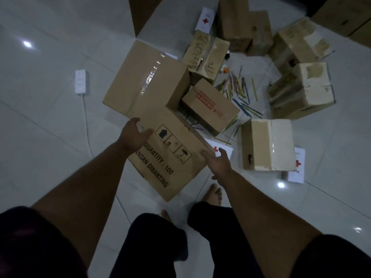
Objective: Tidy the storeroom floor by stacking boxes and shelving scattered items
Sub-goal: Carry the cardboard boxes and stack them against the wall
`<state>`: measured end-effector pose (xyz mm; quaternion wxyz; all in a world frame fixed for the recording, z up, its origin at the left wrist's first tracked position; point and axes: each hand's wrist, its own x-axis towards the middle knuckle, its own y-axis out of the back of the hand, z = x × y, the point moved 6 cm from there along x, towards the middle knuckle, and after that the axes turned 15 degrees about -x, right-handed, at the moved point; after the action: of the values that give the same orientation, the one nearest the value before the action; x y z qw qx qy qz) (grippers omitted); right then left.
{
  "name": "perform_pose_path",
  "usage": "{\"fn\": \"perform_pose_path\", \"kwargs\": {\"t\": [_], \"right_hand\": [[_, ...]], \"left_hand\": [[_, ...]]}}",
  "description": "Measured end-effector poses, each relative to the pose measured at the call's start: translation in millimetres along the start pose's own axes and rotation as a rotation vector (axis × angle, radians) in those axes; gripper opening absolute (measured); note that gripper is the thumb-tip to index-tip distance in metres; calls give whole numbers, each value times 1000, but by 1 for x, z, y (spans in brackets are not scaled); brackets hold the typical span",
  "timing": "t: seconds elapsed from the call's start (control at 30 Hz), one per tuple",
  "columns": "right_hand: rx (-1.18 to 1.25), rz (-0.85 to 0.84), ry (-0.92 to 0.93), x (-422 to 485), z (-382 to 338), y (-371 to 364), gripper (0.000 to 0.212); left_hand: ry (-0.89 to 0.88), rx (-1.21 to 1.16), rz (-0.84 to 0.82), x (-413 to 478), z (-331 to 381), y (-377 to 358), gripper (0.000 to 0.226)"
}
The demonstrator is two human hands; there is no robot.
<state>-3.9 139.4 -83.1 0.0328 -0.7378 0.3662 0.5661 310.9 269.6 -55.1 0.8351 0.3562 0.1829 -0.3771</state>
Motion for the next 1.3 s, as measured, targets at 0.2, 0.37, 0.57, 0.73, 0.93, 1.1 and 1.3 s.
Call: {"fn": "perform_pose_path", "kwargs": {"t": [0.2,0.37,0.57,0.73,0.93,1.1,1.3], "right_hand": [[141,-148,-38,53,24,-34,127],[281,-76,-40,46,27,-39,114],[270,19,24,-17,28,4,107],[306,119,80,-103,16,52,91],[444,342,86,-211,5,112,40],[459,557,137,-281,14,166,36],[465,650,228,-340,27,216,44]], "left_hand": [[32,10,-116,50,-18,-55,91],[8,123,-63,46,-24,-47,112],[-33,156,-70,-21,16,-30,112],[-46,-39,-56,-104,62,-4,94],[-51,-250,-95,-202,124,10,60],[81,-501,-256,-240,166,6,90],[57,-613,-525,-293,237,-19,64]]}}
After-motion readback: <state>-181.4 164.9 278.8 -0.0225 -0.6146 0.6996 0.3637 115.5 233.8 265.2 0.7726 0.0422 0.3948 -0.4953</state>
